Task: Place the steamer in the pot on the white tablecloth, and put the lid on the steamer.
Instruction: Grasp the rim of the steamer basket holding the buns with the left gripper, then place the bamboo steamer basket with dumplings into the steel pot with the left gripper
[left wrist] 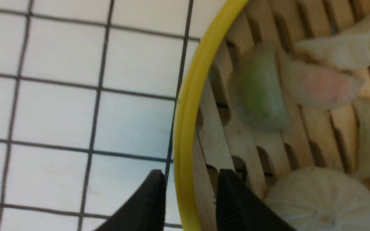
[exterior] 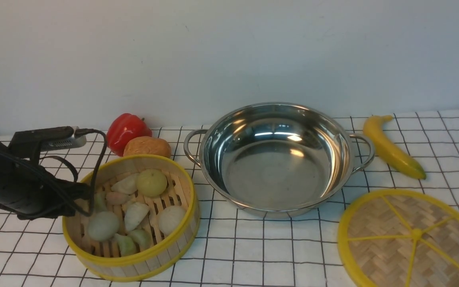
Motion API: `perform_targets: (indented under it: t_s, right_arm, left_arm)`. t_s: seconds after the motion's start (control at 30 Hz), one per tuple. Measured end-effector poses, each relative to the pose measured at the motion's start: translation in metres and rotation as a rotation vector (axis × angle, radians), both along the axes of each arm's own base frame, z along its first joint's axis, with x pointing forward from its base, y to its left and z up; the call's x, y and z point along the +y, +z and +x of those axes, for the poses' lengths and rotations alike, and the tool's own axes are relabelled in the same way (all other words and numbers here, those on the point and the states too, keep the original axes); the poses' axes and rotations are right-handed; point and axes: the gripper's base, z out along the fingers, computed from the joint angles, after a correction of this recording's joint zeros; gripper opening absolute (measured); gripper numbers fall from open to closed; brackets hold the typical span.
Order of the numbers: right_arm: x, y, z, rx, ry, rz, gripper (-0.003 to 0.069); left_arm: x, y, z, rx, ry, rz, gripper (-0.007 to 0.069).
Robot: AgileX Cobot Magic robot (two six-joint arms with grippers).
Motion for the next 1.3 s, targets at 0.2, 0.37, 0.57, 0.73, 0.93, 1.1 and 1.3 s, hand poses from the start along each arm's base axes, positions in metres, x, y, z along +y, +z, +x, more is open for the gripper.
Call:
perform_targets:
  t_s: [0.2, 0.37, 0.57, 0.73, 0.93, 1.1, 1.3]
  right_arm:
    - [0.000, 0.000, 0.000, 0.000, 0.000, 0.000, 0.0240]
    - [0.000, 0.000, 0.000, 0.000, 0.000, 0.000, 0.0240]
    - [0.000, 0.000, 0.000, 0.001, 0.001, 0.001, 0.0240]
    - [0.000, -0.001, -0.001, 0.009, 0.006, 0.000, 0.0240]
    - [0.001, -0.001, -0.001, 0.013, 0.008, -0.001, 0.0240]
    - [0.001, -0.001, -0.001, 0.013, 0.008, -0.001, 0.0240]
    - [0.001, -0.004, 0.005, 0.049, 0.014, 0.004, 0.0240]
  left_arm:
    - [0.000, -0.017, 0.001, 0.072, -0.001, -0.013, 0.0221]
    - [0.000, -0.021, 0.001, 0.098, 0.012, -0.016, 0.0142]
    - [0.013, 0.001, 0.006, 0.164, -0.060, 0.103, 0.0031]
    - [0.030, 0.051, 0.023, 0.161, -0.051, 0.174, 0.0032]
    - [0.018, 0.114, 0.049, 0.004, -0.074, 0.104, 0.0032]
    - [-0.036, 0.137, 0.064, -0.094, -0.211, 0.034, 0.0032]
    - [-0.130, 0.118, 0.088, -0.095, -0.402, -0.001, 0.0032]
